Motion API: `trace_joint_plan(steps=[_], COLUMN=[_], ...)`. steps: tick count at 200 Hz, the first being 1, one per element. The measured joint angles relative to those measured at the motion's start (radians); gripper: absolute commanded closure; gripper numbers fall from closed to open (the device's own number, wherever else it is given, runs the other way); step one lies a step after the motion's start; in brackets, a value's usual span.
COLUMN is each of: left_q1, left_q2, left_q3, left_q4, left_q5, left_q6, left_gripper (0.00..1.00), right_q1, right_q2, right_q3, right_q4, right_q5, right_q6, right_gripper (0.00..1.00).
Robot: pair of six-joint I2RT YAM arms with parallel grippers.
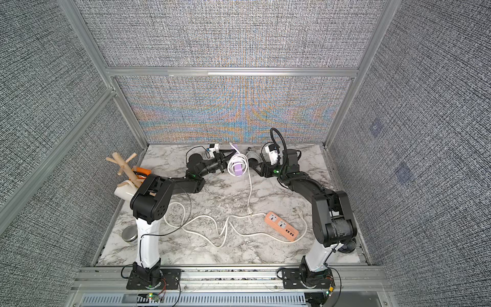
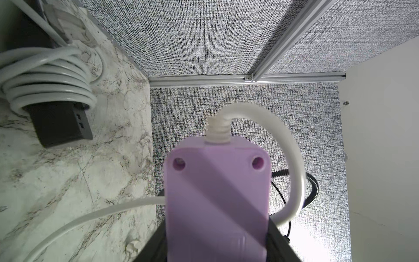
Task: Unwrap the cord wrapped around the power strip
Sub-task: Unwrap the power cord from the power strip.
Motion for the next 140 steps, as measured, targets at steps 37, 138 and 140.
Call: trace_joint_plan(steps=[37, 138, 140], left_q1=[0.000, 0.024, 0.024], left_q2=[-0.011, -0.019, -0.018], left_q3=[-0.005, -0.056, -0.057], left_q4=[-0.027, -0.026, -0.026], left_q5=[0.007, -0.021, -0.024], left_q6=[0.000, -0.001, -0.001], left_gripper=[1.00, 1.00, 1.00], right_q1=[0.063, 0.067, 0.066], right_q2=[0.097, 0.105, 0.101], right_q3=[0.045, 0.082, 0.085], right_q4=[0.105, 0.162, 0.154], right_q5=[0.001, 0.023, 0.025], right_q6=[0.033, 0.063, 0.060], right_gripper=[0.34, 0.96, 0.97])
